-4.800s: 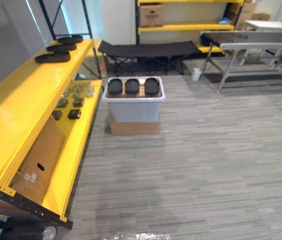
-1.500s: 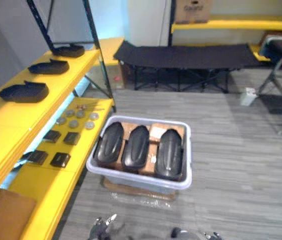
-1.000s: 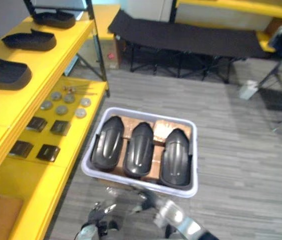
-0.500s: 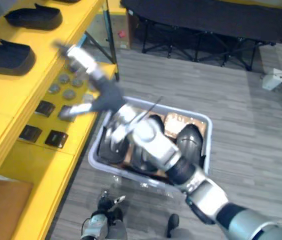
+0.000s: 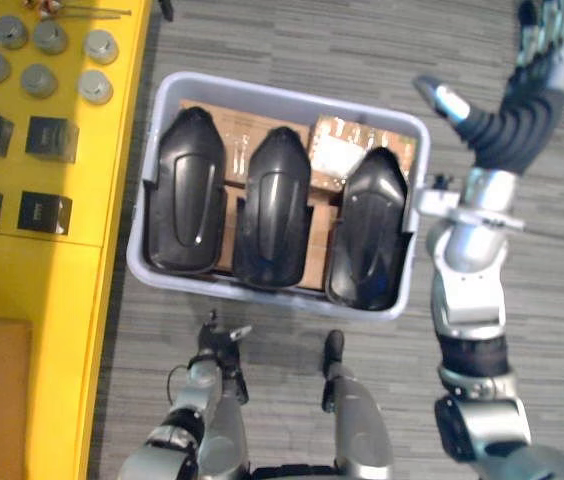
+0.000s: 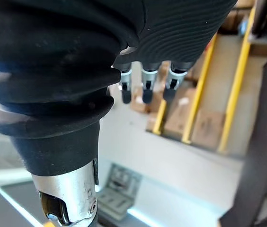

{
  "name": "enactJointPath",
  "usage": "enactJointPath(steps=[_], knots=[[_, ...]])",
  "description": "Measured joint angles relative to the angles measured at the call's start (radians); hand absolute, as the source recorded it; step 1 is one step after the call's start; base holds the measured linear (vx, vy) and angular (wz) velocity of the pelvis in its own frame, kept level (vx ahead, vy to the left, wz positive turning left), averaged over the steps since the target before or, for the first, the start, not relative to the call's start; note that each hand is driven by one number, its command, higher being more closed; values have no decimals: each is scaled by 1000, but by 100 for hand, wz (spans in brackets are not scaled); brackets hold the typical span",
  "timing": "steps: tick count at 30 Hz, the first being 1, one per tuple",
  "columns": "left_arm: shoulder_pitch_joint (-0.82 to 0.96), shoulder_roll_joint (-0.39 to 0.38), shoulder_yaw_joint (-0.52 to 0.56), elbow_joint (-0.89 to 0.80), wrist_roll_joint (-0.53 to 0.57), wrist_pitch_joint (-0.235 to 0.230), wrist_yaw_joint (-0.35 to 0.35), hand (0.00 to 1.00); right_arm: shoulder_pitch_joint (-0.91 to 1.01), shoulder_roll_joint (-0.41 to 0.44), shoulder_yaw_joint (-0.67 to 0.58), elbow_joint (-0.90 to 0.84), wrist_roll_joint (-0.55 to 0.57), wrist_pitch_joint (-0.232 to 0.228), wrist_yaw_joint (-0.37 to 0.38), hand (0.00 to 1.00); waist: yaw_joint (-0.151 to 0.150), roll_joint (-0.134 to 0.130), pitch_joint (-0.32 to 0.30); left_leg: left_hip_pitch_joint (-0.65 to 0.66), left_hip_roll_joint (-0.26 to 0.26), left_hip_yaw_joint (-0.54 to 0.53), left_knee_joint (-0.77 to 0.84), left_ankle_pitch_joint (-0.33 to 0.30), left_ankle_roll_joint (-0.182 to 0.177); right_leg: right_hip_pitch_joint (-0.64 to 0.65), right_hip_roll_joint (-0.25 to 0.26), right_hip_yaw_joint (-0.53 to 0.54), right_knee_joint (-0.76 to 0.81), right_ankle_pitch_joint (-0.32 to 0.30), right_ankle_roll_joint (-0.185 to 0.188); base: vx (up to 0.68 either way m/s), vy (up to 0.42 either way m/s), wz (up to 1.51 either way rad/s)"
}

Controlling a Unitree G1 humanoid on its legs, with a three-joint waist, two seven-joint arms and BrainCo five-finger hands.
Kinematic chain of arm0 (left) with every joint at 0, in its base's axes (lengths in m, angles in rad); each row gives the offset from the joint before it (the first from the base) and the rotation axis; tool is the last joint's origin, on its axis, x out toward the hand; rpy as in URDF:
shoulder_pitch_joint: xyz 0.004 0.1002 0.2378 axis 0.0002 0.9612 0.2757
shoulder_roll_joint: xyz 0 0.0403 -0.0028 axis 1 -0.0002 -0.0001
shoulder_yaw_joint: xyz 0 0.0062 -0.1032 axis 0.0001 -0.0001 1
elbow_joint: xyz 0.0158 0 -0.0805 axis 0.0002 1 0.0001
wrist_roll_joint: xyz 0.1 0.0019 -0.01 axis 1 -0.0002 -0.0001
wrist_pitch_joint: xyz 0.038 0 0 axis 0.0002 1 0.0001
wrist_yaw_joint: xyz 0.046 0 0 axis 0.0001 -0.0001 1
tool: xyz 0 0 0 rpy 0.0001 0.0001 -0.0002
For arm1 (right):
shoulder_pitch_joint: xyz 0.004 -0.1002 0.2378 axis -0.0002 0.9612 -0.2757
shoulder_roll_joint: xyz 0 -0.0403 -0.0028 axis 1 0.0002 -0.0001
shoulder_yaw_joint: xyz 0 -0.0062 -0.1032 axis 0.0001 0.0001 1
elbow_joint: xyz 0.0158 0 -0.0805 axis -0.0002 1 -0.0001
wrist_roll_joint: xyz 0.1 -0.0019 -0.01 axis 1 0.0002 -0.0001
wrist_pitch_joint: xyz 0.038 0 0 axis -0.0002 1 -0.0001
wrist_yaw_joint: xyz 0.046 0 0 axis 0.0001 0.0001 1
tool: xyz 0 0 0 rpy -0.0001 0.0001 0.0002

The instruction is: Walk over and take plastic housings, then place them on the shelf

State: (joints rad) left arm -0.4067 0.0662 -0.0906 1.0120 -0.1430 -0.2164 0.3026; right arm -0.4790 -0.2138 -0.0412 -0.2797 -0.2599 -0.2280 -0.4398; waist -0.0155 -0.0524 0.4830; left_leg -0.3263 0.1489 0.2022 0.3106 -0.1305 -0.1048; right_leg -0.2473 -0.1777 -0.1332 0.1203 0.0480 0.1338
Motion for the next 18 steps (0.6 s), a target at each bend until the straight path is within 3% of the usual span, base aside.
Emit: enactJointPath(steps=[8,12,18], knots=[[-17,-15,4,-9,45,-5,89,0,156,41,-59,-59,-112,11,-64,0,-2,-5,3,-61,12,-3,78,-8,12,-69,-2,0,92,-18,-20,-24,6,-1],[6,-16,11,-9,79,-5,112,0,230,61,-59,-60,-123,12,-65,0,-2,-17,9,-63,9,-17,111,-35,14,-70,-10,-3,140,-71,-11,-62,-5,8],[66,-12,53,-5,83,1,121,0,368,127,-67,-59,-157,74,-66,0,-2,-21,11,-101,7,-33,129,-44,12,-102,-10,-4,154,-93,-3,-86,-22,1]])
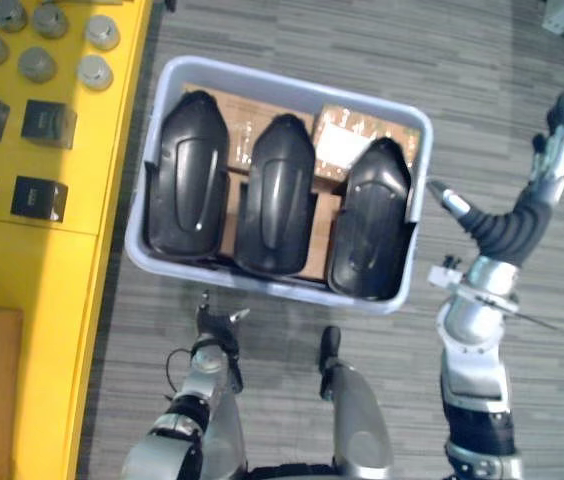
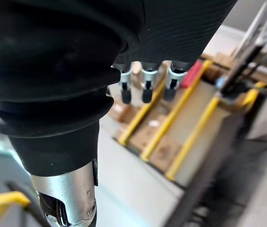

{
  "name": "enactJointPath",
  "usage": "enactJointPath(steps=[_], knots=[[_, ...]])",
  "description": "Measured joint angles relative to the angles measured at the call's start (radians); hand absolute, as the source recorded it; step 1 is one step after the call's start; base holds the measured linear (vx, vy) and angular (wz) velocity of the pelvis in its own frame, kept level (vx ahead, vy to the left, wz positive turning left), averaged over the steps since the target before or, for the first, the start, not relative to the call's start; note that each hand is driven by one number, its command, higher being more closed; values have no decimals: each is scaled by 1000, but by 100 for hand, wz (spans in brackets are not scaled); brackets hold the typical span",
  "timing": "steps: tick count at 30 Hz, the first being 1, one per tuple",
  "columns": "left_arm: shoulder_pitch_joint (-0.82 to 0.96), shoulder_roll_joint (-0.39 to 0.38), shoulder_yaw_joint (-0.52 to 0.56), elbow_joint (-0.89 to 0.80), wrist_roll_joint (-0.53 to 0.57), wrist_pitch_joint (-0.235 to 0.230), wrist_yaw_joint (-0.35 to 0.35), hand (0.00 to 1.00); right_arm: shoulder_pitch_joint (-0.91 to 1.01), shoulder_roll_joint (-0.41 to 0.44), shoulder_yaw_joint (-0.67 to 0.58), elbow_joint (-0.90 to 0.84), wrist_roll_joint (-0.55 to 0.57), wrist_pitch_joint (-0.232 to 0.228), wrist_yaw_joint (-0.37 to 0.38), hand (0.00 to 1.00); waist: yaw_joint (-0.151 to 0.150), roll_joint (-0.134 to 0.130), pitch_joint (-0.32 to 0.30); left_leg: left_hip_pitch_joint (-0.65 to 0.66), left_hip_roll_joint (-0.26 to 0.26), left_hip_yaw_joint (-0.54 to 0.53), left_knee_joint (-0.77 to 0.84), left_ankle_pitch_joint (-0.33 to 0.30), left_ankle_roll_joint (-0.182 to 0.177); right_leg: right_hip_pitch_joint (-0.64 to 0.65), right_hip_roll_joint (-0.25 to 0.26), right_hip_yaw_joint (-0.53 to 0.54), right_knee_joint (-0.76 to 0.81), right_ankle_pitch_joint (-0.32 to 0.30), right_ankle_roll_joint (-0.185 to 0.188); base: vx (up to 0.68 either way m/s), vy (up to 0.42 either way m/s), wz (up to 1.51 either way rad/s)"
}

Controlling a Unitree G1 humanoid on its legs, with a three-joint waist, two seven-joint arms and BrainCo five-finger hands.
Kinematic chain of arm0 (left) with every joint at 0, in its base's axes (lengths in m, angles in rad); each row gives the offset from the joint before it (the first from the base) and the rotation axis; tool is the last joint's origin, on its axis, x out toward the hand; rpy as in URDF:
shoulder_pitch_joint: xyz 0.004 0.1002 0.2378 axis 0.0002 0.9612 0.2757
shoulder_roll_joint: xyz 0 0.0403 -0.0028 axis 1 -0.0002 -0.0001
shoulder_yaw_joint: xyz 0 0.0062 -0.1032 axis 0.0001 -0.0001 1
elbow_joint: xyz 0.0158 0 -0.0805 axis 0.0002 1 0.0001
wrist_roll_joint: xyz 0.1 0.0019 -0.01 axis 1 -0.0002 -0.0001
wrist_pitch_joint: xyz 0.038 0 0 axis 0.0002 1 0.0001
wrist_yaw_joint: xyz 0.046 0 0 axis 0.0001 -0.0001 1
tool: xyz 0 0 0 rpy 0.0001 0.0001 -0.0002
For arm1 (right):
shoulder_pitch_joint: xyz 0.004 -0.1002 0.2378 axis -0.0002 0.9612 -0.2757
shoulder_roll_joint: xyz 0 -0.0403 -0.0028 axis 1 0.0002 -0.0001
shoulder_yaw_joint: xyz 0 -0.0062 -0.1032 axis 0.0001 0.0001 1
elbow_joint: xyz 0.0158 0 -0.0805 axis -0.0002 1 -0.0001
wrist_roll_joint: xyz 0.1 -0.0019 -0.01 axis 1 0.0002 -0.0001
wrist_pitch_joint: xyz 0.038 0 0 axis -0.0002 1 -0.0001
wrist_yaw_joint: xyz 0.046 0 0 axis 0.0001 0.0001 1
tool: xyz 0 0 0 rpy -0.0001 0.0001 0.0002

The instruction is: Walk over and take plastic housings, then place them on the shelf

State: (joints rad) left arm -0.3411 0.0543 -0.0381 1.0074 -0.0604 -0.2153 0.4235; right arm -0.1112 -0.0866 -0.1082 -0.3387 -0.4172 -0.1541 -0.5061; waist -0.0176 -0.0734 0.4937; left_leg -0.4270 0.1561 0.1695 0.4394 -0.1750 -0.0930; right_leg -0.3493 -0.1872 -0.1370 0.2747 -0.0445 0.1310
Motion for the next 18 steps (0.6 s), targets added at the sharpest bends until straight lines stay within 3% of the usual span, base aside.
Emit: enactJointPath(steps=[5,15,18], knots=[[33,-1,27,18,1,6,5,0,158,57,-40,15,12,24,0,0,-8,-8,3,0,2,-3,4,0,0,1,1,1,7,0,0,-50,2,0],[62,16,-30,-47,1,4,6,0,196,103,-69,194,69,54,1,0,-20,-36,-5,87,12,67,22,-26,7,79,10,64,-70,51,18,20,29,-20],[47,20,-54,-66,15,3,4,0,211,103,-69,236,70,58,4,0,-22,-39,-11,74,27,82,51,-52,30,71,13,77,-77,79,22,-51,66,-20]])
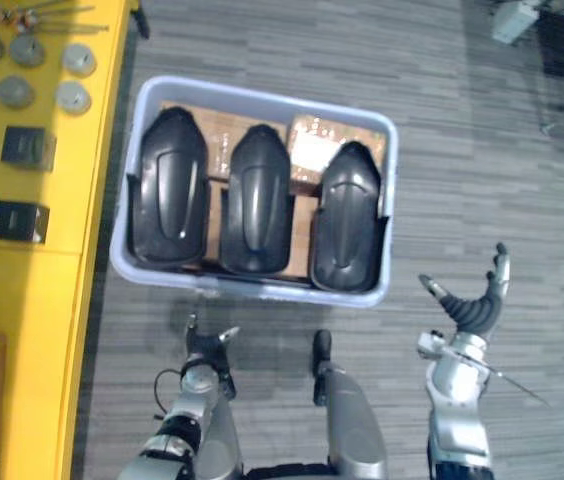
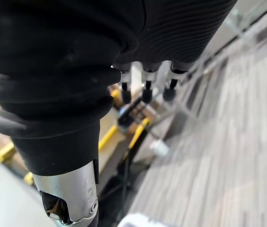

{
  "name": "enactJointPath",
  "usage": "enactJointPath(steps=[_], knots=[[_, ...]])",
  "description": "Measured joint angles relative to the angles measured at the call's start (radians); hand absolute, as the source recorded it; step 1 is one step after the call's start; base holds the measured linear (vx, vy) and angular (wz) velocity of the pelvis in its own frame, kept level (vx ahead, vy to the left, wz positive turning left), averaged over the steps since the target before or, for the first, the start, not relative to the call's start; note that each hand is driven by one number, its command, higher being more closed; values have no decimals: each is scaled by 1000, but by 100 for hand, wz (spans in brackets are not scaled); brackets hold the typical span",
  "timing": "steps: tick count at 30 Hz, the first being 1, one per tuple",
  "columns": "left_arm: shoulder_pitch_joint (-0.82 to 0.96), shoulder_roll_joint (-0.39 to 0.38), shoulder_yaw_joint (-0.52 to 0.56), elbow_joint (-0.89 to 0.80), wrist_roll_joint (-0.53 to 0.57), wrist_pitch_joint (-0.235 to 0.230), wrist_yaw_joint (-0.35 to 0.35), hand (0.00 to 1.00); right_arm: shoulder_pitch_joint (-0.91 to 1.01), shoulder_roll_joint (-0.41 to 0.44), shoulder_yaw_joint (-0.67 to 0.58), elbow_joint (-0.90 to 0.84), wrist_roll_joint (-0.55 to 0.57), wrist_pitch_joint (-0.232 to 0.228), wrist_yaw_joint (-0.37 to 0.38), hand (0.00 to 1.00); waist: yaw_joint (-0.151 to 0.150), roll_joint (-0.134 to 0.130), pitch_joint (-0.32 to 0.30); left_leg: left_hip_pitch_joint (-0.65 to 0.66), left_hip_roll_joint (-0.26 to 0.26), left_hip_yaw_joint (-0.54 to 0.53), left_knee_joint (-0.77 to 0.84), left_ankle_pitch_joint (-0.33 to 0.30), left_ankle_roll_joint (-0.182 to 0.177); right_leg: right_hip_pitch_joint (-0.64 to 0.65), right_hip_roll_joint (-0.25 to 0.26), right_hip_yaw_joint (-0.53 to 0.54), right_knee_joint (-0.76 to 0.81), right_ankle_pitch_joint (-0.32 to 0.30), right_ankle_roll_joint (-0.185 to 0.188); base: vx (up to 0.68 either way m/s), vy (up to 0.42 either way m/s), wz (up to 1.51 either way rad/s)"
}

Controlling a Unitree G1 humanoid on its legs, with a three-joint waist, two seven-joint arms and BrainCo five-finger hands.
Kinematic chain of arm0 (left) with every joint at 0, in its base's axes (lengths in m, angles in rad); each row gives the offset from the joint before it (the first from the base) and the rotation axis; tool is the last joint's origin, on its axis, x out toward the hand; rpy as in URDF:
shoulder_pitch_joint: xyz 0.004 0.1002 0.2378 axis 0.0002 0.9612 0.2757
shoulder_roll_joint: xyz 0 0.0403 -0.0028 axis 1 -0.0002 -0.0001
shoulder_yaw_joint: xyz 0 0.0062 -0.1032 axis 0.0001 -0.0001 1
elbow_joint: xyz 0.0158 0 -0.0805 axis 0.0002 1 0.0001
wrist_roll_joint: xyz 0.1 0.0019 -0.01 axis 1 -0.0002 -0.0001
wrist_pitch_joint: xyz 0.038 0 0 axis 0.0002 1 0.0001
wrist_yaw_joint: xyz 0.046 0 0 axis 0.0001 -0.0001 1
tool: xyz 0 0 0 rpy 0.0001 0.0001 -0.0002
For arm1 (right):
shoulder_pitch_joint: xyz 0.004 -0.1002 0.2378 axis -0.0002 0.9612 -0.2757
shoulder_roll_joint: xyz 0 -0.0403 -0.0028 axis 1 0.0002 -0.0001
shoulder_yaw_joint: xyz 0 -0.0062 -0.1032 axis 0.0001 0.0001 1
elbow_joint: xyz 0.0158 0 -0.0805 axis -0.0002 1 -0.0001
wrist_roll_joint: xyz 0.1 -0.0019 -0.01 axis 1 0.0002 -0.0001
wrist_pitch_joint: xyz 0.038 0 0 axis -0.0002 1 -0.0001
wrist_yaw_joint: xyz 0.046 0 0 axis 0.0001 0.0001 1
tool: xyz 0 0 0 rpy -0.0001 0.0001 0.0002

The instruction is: Walk over and take plastic housings, then place them on the shelf

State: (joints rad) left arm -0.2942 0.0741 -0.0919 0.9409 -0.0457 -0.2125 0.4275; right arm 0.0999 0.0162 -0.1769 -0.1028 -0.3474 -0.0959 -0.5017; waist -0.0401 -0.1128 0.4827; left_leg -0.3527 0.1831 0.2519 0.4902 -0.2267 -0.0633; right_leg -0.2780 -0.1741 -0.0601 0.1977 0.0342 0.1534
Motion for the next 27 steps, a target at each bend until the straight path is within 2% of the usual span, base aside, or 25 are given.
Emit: enactJointPath(steps=[1,3,4,5,6,8,9,12,15,18,20,24,27], knots=[[1,0,1,1,7,0,0,0,-2,4,2,31,2,10,3,0,5,-2,-7,0,14,5,-4,-2,5,3,11,4,-21,31,0,-67,56,-24],[22,18,8,3,7,-1,0,0,-4,11,8,53,3,24,8,0,11,-12,-23,11,32,7,-11,4,5,-16,17,-17,129,-63,-21,-22,43,-11],[46,36,14,3,7,-1,0,0,-3,12,16,57,2,25,12,0,17,-27,-35,22,32,10,-14,6,1,-7,18,-31,159,-100,-18,36,-62,-1],[82,53,48,4,7,-1,1,0,-4,10,28,68,1,25,19,0,27,-46,-55,31,31,16,-17,9,-5,16,16,-56,122,-121,-20,35,-127,-11],[97,56,69,5,7,-1,2,0,-14,5,36,75,0,25,21,0,31,-50,-62,37,33,19,-28,15,-14,32,18,-65,87,-124,-20,27,-139,-12],[157,41,134,23,5,-3,3,0,-42,-13,53,81,-1,25,22,0,39,-30,-82,44,42,15,-96,65,-30,57,43,-81,-8,-73,-35,38,-117,0],[179,30,163,23,2,-4,3,0,-46,-21,52,81,-1,25,22,0,46,-23,-84,50,41,13,-119,83,-34,60,47,-83,-20,-67,-41,37,-92,8],[202,19,204,38,-53,-7,11,0,-63,-59,50,83,-1,25,21,0,55,5,-96,73,20,-25,-216,148,-45,70,48,-124,-38,-61,-50,23,-119,31],[211,8,211,42,-75,-10,26,0,-116,-101,42,102,-1,25,19,0,56,16,-100,63,-2,-115,-255,192,-66,36,41,-136,0,-73,-66,-18,-57,16],[208,-8,197,42,-75,-16,27,0,-149,-112,-12,110,-1,23,7,0,38,43,-110,27,-24,-137,-281,196,-69,-20,16,-158,41,-98,-61,-61,14,20],[196,-15,177,41,-71,-24,27,0,-161,-110,-55,125,1,35,-6,0,29,46,-109,16,-58,-148,-324,220,-55,-44,-15,-164,56,-96,-50,-44,82,31],[158,-13,136,38,-53,-25,26,0,-224,-110,-83,187,1,36,-48,0,33,44,-108,-27,-76,-161,-286,215,-49,-50,-30,-167,39,-71,-32,7,70,18],[109,-7,108,10,-52,-35,27,0,-366,-120,-87,306,23,48,-74,0,42,44,-85,-68,-77,-161,-230,194,-33,-51,-28,-163,8,-42,-27,-29,74,-4]])
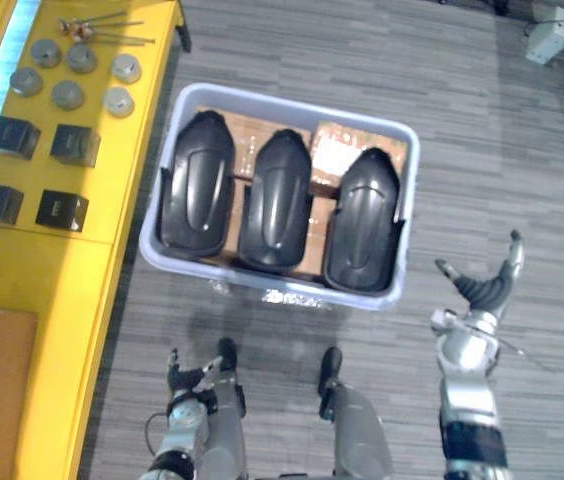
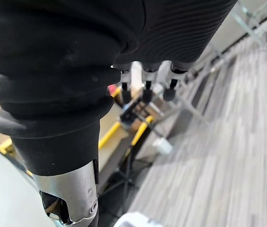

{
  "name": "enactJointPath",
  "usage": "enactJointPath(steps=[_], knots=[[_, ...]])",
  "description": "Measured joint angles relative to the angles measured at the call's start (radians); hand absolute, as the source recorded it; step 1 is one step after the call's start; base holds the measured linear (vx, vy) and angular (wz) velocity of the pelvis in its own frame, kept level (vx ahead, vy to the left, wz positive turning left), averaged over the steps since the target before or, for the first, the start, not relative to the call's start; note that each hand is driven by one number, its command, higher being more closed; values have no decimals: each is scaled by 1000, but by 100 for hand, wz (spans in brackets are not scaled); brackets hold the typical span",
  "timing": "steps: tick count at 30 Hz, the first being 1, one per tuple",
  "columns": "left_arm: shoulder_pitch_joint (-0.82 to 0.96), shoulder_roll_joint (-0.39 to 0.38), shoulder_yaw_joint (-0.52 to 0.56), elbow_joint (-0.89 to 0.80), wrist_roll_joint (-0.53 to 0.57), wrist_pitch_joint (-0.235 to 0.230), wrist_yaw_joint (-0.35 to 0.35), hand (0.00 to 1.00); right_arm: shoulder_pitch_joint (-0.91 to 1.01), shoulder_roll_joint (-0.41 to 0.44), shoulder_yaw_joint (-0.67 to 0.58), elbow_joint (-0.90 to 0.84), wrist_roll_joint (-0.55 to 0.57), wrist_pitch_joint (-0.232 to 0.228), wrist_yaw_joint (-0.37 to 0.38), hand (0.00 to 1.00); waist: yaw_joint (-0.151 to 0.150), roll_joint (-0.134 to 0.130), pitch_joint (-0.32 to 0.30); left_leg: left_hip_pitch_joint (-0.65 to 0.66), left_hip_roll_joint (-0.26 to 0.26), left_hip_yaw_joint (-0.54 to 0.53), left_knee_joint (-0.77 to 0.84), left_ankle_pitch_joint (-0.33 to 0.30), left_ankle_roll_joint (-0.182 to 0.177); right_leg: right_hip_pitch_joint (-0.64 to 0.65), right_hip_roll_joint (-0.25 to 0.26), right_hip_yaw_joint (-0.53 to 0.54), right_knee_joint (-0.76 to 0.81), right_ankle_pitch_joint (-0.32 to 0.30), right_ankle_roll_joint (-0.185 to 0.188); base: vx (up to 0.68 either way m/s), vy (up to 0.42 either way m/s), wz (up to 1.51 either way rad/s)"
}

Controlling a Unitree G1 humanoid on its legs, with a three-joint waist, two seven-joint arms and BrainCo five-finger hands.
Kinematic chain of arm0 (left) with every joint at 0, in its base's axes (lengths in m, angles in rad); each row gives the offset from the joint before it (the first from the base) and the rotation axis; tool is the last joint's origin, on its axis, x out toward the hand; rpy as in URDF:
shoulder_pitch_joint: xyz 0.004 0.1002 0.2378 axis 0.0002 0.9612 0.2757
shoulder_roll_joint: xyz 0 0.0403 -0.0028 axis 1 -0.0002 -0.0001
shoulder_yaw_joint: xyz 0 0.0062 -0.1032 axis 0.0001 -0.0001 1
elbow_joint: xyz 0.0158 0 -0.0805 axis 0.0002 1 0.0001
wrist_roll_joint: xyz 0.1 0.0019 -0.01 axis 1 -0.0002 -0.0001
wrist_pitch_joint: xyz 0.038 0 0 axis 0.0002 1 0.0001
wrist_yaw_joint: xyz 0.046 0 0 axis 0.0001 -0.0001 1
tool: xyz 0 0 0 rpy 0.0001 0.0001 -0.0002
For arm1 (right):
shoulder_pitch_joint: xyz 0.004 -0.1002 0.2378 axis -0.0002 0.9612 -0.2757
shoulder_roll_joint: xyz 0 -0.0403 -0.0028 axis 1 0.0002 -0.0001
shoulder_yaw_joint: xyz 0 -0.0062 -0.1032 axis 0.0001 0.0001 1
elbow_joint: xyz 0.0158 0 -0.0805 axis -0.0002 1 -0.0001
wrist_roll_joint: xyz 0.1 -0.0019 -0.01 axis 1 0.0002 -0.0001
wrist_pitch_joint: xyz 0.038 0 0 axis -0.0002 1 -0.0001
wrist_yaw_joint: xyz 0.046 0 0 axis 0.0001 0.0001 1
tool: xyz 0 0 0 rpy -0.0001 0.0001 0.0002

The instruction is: Walk over and take plastic housings, then place them on the shelf

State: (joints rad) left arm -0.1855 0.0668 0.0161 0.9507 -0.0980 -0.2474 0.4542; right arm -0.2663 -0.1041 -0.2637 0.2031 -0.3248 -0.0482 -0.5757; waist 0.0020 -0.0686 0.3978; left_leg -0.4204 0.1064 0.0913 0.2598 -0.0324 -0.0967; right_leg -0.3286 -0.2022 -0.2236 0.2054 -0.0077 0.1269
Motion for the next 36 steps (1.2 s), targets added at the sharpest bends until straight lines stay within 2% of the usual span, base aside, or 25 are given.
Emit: enactJointPath(steps=[2,11,22,36], knots=[[-47,-3,0,-9,1,-8,1,0,-105,-28,0,73,26,22,-18,0,14,5,24,-47,5,0,49,-22,10,-21,5,5,-11,17,1,-69,54,-5],[-111,2,1,-3,-6,-12,11,0,-301,-133,-1,239,86,30,-59,0,31,10,84,-143,5,-15,146,-54,20,-76,8,13,-2,30,6,-12,24,-2],[-129,-15,1,47,-24,-13,11,0,-461,-214,29,407,136,30,-54,0,52,25,93,-176,1,-37,158,-54,20,-94,10,2,3,29,5,-6,-1,3],[-149,-39,0,56,-101,-15,-5,0,-534,-203,122,534,176,27,37,0,81,28,93,-187,-9,-56,146,-52,21,-79,11,-17,-45,43,-4,13,-2,3]])
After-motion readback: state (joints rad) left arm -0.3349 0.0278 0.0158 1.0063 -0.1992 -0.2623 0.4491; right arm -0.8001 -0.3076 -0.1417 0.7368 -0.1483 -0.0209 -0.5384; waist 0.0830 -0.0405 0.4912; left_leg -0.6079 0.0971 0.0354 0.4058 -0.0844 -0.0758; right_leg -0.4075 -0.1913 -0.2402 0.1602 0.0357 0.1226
